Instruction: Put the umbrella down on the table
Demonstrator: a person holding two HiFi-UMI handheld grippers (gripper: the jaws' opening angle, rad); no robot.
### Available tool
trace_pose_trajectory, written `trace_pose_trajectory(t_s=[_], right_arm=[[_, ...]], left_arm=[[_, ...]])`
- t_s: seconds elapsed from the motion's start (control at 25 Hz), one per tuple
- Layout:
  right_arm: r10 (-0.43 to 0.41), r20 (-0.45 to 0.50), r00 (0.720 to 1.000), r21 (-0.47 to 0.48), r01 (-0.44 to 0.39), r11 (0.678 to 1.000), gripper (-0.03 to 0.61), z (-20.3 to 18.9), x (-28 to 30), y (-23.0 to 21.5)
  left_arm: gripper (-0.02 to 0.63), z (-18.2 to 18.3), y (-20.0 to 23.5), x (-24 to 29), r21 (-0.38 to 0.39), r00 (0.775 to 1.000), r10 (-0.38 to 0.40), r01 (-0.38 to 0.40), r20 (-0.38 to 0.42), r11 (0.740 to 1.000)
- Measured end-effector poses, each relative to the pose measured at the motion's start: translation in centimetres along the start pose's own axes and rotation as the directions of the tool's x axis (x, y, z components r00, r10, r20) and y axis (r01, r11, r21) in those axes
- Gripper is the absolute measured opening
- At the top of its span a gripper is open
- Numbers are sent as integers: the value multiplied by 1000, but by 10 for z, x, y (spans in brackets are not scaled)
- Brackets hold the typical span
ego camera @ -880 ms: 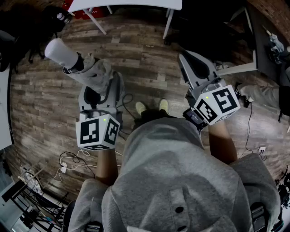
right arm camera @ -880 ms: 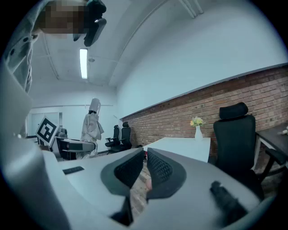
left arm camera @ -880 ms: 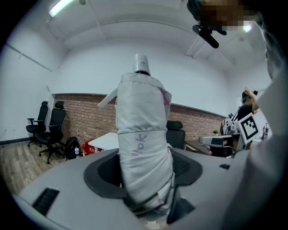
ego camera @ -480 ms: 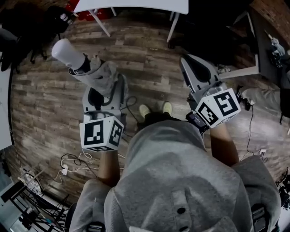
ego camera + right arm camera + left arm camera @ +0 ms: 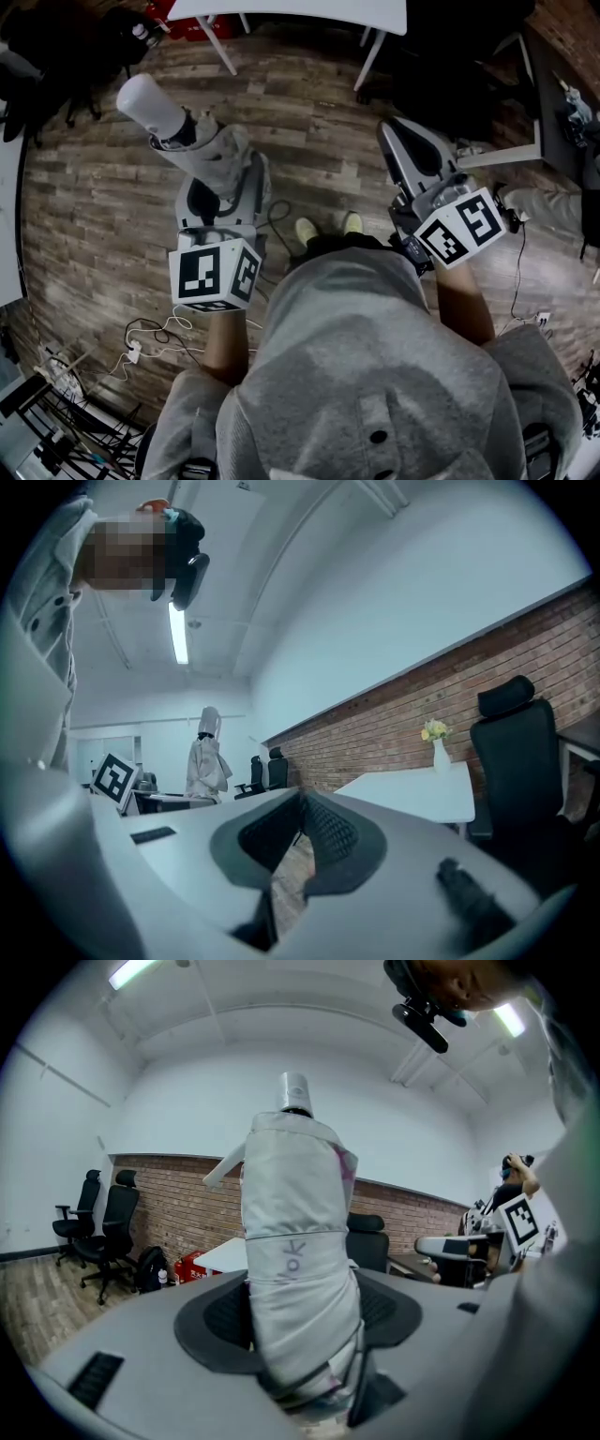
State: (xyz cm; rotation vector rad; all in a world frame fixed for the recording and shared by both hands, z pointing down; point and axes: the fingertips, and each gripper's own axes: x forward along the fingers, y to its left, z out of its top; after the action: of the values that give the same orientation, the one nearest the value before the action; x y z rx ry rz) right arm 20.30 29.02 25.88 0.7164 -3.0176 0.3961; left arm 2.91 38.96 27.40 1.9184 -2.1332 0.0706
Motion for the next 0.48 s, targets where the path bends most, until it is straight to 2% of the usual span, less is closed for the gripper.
trace_pose_trajectory(t_s=[0.2,0.48], right_arm=[[38,-34,999,18,-37,999,38,-9,7,10],[11,-42,999,-23,-12,1000,35,-7,13,15]], left_arm=[[287,0,3,-1,9,1000,-19,18,6,1000],[287,3,8,-3,6,1000,-29,29,12,1000]])
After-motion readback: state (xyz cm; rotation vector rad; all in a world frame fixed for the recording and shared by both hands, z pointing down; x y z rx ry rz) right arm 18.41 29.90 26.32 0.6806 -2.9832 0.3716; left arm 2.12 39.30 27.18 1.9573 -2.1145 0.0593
